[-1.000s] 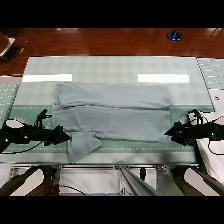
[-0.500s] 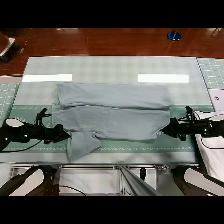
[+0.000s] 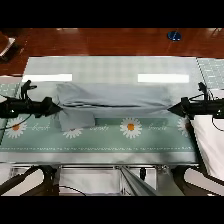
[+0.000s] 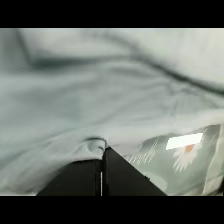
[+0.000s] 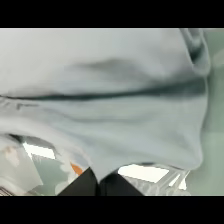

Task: Fold the shirts.

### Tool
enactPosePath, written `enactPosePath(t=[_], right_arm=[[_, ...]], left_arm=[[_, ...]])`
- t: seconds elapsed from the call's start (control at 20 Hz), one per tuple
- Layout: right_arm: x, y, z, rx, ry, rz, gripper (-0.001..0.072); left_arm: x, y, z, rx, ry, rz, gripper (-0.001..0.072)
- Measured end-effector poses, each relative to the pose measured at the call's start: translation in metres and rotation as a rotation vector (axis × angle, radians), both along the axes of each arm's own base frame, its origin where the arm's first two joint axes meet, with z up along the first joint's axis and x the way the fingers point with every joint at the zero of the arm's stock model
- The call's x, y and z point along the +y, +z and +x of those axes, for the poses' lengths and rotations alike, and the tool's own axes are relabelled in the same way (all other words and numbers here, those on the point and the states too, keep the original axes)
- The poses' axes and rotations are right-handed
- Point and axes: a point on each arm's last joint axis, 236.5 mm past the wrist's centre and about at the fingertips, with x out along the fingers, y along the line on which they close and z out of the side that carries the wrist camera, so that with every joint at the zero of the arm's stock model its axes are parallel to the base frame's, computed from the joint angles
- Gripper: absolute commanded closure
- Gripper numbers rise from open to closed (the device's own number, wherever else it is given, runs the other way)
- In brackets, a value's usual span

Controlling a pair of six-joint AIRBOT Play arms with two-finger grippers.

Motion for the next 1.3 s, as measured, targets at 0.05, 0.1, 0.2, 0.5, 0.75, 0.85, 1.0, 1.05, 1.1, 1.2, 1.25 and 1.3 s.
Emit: enactPosePath(t=[0.05,0.1,0.2,0.5,0.75,0.85,1.0,1.05,1.1,1.2,1.25,1.3], right_arm=[[-0.001,0.005,0.010,-0.019,0.004,-0.003,0.0691],[0.000,0.009,0.019,-0.034,0.014,-0.008,0.0691],[0.000,0.013,0.041,-0.058,0.017,-0.019,0.0691],[-0.009,0.000,0.095,-0.055,-0.020,-0.030,0.0690],[-0.022,-0.019,0.120,-0.051,-0.069,-0.046,0.0302],[-0.035,-0.018,0.126,-0.055,-0.092,-0.059,0.0304],[-0.070,-0.015,0.118,-0.024,-0.123,-0.088,0.0304],[-0.081,-0.017,0.111,-0.001,-0.126,-0.103,0.0304],[-0.091,-0.022,0.102,0.033,-0.130,-0.123,0.0304],[-0.098,-0.033,0.087,0.086,-0.132,-0.139,0.0304],[-0.099,-0.038,0.084,0.101,-0.137,-0.144,0.0304],[-0.096,-0.043,0.083,0.111,-0.138,-0.146,0.0304]], left_arm=[[-0.002,0.005,0.015,-0.011,-0.003,-0.009,0.0690],[-0.004,0.010,0.030,-0.021,-0.004,-0.020,0.0690],[-0.007,0.015,0.063,-0.036,-0.004,-0.030,0.0690],[-0.017,0.004,0.132,-0.019,0.001,-0.060,0.0690],[-0.019,-0.018,0.145,0.031,-0.005,-0.074,0.0201],[-0.006,-0.017,0.141,0.050,-0.034,-0.046,0.0201],[0.047,-0.008,0.122,0.093,-0.040,0.081,0.0201],[0.066,-0.003,0.116,0.095,-0.021,0.122,0.0201],[0.084,0.005,0.110,0.088,0.007,0.159,0.0201],[0.106,0.019,0.102,0.041,0.080,0.213,0.0201],[0.107,0.028,0.100,-0.004,0.113,0.221,0.0201],[0.105,0.034,0.098,-0.046,0.137,0.229,0.0201]])
